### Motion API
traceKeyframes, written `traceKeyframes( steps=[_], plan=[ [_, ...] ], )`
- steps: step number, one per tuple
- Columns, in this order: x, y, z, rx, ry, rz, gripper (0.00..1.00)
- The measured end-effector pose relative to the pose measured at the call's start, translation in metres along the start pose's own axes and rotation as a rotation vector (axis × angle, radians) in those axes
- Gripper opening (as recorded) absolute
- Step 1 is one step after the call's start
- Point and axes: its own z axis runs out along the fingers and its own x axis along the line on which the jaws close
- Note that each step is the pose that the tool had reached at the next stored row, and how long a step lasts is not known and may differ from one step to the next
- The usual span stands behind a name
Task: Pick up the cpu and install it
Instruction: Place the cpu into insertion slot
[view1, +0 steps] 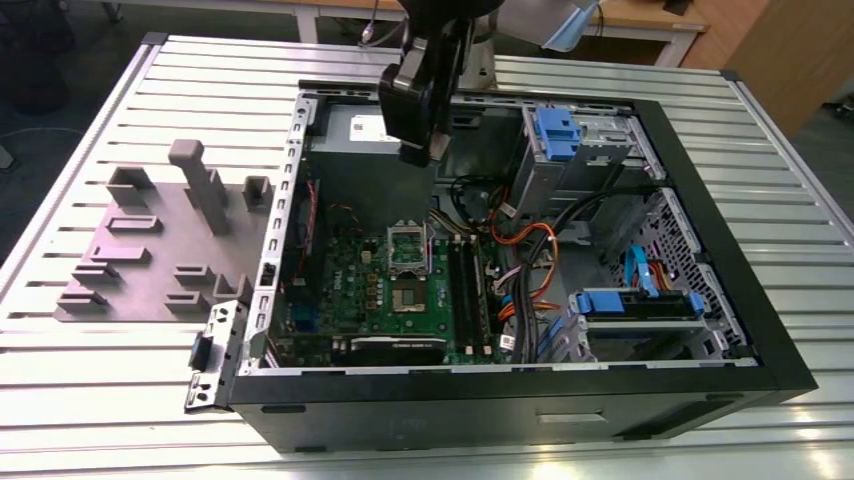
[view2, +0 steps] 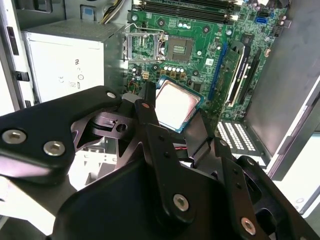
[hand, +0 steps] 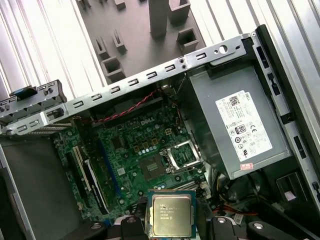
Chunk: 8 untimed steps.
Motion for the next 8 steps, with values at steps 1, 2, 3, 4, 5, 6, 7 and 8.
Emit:
traceKeyframes(
  steps=[1,2,3,4,5,6,7,8],
  plan=[
    [0.0000,0.0000,0.0000,0.0000,0.0001,-0.002,0.47],
    [0.0000,0.0000,0.0000,-0.0001,0.0002,-0.005,0.47],
    [0.0000,0.0000,0.0000,-0.0001,0.0002,-0.007,0.47],
    [0.0000,0.0000,0.0000,-0.0001,0.0003,-0.010,0.47],
    [0.0000,0.0000,0.0000,-0.0001,0.0003,-0.013,0.47],
    [0.0000,0.0000,0.0000,-0.0002,0.0004,-0.016,0.47],
    [0.0000,0.0000,0.0000,-0.0002,0.0004,-0.019,0.47],
    [0.0000,0.0000,0.0000,-0.0002,0.0006,-0.022,0.47]
  ],
)
